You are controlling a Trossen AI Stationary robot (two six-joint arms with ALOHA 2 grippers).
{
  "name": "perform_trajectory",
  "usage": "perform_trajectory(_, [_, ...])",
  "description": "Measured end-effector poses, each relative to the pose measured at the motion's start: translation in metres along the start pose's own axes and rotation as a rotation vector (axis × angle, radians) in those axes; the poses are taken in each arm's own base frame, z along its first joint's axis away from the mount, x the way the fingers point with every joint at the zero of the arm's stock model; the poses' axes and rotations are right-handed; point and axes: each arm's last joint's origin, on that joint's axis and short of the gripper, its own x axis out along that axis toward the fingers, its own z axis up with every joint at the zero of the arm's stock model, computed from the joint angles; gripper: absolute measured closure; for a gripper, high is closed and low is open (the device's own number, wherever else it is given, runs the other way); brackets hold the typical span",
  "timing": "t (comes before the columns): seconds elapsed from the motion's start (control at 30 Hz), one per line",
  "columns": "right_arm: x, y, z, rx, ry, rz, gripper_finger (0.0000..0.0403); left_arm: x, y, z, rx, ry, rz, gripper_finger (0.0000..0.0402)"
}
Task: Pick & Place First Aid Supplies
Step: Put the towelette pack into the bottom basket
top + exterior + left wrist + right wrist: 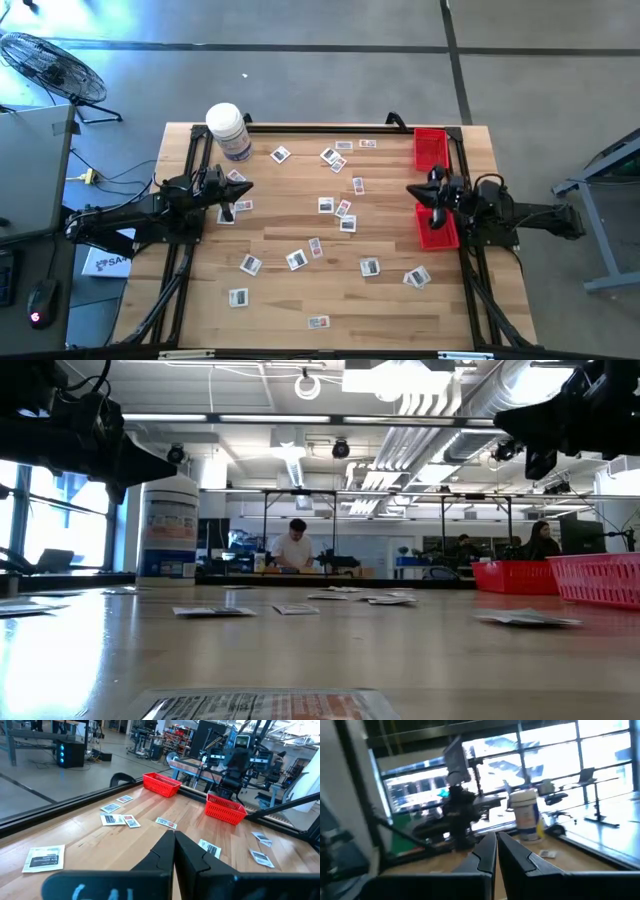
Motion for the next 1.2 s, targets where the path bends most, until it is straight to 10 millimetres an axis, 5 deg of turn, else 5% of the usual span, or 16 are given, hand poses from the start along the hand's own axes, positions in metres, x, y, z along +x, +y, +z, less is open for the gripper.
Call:
perform_trajectory(0.27, [0.000,-0.007,0.001,0.029,-0.044,-0.232,0.0391,0.000,0.000,0.000,0.000,0.000,0.000,0.0401])
perform_trajectory(0.57, [0.017,0.002,0.004,0.155,-0.067,0.009,0.0391,0.000,0.000,0.000,0.000,0.000,0.000,0.0401])
perform_trajectory(0.8, [0.037,0.012,-0.017,0.151,0.103,0.198,0.0391,0.000,0.000,0.000,0.000,0.000,0.000,0.0401])
perform_trajectory(1.2, [0.078,0.064,-0.051,0.081,0.560,0.398,0.0353,0.000,0.000,0.000,0.000,0.000,0.000,0.0401])
